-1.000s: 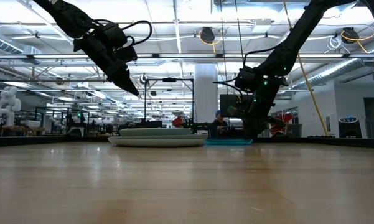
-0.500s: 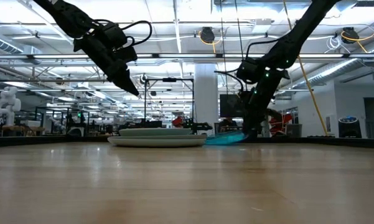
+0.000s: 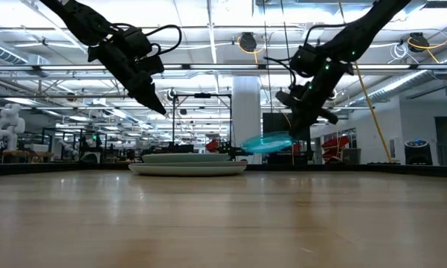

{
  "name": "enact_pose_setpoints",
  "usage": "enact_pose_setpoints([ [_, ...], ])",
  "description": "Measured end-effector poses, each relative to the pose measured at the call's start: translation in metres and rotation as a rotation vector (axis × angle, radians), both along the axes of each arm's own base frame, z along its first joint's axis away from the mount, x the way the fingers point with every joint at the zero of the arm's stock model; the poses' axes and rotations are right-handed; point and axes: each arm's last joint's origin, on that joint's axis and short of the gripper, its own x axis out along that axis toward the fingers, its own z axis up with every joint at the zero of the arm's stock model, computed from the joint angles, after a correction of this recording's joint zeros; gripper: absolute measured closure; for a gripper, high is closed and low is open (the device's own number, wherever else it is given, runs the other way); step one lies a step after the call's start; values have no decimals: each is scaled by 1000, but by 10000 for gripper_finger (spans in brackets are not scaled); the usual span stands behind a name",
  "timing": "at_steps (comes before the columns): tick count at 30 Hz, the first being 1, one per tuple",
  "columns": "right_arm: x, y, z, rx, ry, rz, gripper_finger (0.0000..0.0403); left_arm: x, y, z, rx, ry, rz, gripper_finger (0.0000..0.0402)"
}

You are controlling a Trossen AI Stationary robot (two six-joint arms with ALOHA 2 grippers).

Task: Stack plastic plates
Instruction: Stack the blue plate on top of the blue plate

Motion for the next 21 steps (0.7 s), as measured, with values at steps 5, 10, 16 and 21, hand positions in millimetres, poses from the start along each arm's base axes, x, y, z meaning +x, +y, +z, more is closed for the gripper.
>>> enact_pose_setpoints([
  [5, 1, 2, 6, 10, -55, 42, 402, 0, 0, 0, -2, 0, 2, 319],
  [10, 11, 6, 7, 14, -122, 79, 402, 1, 1, 1, 8, -10, 2, 319],
  [16, 33, 18, 16, -42, -232, 128, 402, 2, 2, 3, 33, -33, 2, 319],
  [21, 48, 30, 23, -89, -311, 172, 403, 3, 3, 5, 44, -44, 2, 319],
])
